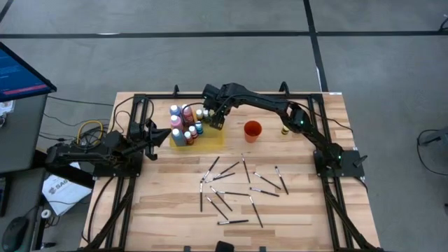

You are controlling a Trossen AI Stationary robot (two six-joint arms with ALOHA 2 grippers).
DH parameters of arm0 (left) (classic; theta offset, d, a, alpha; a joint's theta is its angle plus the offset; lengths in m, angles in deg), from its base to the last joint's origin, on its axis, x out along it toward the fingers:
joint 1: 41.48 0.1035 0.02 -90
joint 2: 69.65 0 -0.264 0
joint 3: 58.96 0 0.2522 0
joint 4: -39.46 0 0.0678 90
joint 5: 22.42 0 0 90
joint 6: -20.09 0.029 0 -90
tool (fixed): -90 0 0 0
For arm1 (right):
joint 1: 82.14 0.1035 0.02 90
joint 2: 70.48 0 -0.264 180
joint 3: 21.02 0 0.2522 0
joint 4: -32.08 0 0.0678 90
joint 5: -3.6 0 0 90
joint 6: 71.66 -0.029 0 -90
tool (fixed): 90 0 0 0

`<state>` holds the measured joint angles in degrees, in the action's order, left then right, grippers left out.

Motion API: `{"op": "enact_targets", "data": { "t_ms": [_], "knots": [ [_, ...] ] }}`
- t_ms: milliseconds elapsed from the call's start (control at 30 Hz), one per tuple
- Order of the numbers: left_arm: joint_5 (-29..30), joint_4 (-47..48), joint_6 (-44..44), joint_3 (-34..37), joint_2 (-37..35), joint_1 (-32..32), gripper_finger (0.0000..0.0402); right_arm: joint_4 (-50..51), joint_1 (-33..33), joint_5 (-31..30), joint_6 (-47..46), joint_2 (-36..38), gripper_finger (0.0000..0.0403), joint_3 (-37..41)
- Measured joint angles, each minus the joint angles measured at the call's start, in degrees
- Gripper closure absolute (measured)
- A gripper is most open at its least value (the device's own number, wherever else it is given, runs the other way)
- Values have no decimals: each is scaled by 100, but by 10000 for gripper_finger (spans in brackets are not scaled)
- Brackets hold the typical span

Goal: Pick & Place Paint Supplies
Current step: Put the dark blue paint bottle into the yellow bin

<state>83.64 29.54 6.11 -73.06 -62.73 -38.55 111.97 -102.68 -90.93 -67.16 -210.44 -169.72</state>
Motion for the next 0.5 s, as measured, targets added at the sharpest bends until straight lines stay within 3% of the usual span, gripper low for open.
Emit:
{"op": "enact_targets", "data": {
  "t_ms": [500],
  "knots": [
    [-1,0,0,-1,0,-1,400,293,-55,-31,224,4,203,0]
  ]
}}
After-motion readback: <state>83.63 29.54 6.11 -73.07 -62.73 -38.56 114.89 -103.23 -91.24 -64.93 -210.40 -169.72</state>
